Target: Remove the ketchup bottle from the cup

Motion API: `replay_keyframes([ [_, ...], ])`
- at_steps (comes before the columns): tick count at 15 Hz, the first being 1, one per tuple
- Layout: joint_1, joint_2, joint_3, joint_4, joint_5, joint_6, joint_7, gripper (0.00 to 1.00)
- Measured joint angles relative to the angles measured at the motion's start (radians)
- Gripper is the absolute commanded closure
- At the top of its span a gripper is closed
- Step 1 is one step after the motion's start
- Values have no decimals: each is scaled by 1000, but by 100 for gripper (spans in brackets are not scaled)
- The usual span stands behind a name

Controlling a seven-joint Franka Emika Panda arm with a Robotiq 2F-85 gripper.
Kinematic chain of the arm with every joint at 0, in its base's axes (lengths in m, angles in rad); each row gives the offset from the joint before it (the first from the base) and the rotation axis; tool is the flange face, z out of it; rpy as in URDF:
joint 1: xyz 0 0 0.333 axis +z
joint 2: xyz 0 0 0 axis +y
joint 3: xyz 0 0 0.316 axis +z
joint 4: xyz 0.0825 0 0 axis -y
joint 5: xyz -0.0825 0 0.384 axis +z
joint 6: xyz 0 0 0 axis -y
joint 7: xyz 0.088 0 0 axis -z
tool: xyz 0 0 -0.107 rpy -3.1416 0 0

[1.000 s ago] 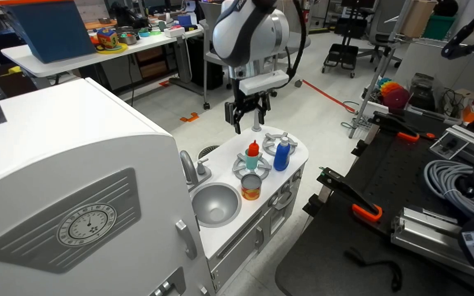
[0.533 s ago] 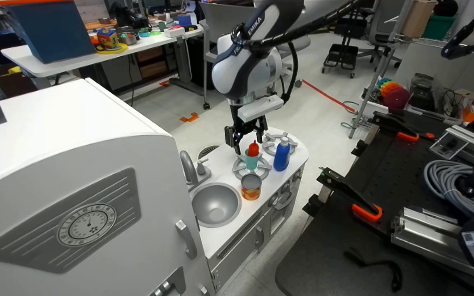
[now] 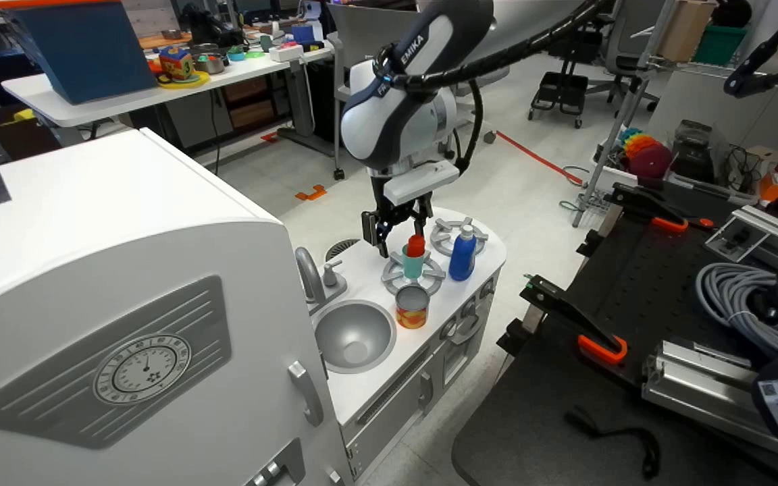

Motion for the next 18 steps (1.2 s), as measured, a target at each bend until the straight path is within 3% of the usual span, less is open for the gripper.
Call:
replay_keyframes([
  [12,-2,-48,-2,-73,4,6,41,0],
  [13,-3,-54,-2,-84,4,11,44,25],
  [15,-5,-70,-2,-108,4,21,46,35],
  [18,-8,-96,-2,-146,4,40,46,60],
])
